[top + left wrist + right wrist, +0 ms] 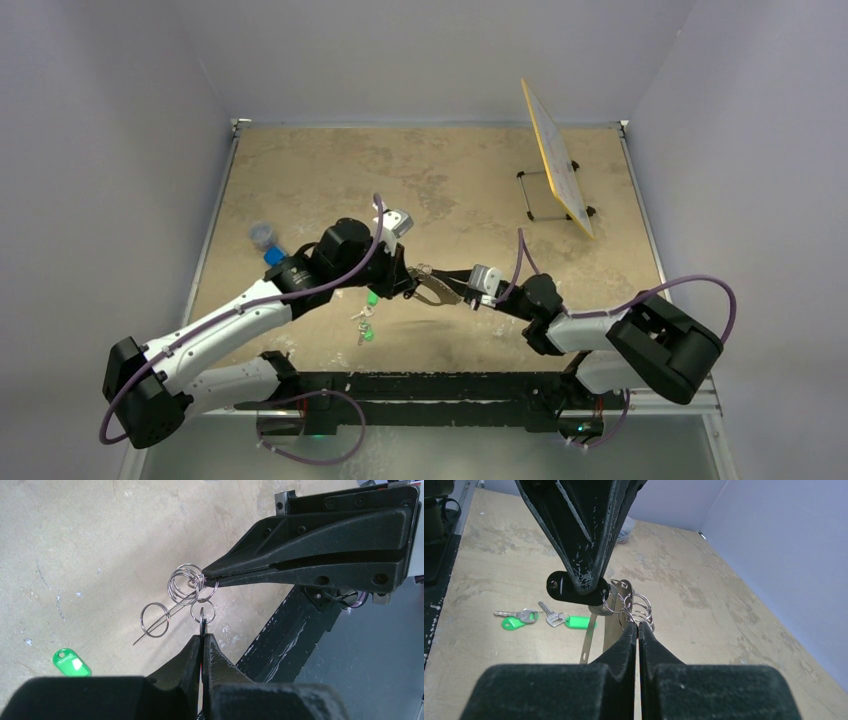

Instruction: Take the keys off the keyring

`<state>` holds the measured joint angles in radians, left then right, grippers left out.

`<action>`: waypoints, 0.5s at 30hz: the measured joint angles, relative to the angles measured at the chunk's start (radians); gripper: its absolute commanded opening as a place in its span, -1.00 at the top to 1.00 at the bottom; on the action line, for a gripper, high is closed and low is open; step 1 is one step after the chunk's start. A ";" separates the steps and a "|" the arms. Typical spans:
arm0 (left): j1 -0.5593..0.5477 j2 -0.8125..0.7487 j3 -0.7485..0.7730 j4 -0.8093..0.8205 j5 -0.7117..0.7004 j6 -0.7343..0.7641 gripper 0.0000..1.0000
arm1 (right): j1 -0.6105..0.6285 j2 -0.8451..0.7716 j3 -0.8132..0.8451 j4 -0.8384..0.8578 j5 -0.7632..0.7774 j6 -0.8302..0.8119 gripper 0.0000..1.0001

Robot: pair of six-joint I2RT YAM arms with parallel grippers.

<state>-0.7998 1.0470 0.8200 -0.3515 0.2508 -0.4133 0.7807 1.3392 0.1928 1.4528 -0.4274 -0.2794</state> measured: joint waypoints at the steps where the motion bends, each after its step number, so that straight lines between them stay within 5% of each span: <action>1: 0.000 0.000 0.000 0.000 0.007 0.000 1.00 | 0.000 -0.001 0.001 -0.002 0.000 -0.003 1.00; 15: 0.001 0.019 0.040 -0.044 0.031 0.024 1.00 | 0.023 -0.021 0.032 -0.093 0.015 -0.067 1.00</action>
<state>-0.7986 1.0657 0.8597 -0.3958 0.2821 -0.3897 0.8032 1.3186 0.2245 1.3594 -0.4122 -0.3462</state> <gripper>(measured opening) 0.009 0.005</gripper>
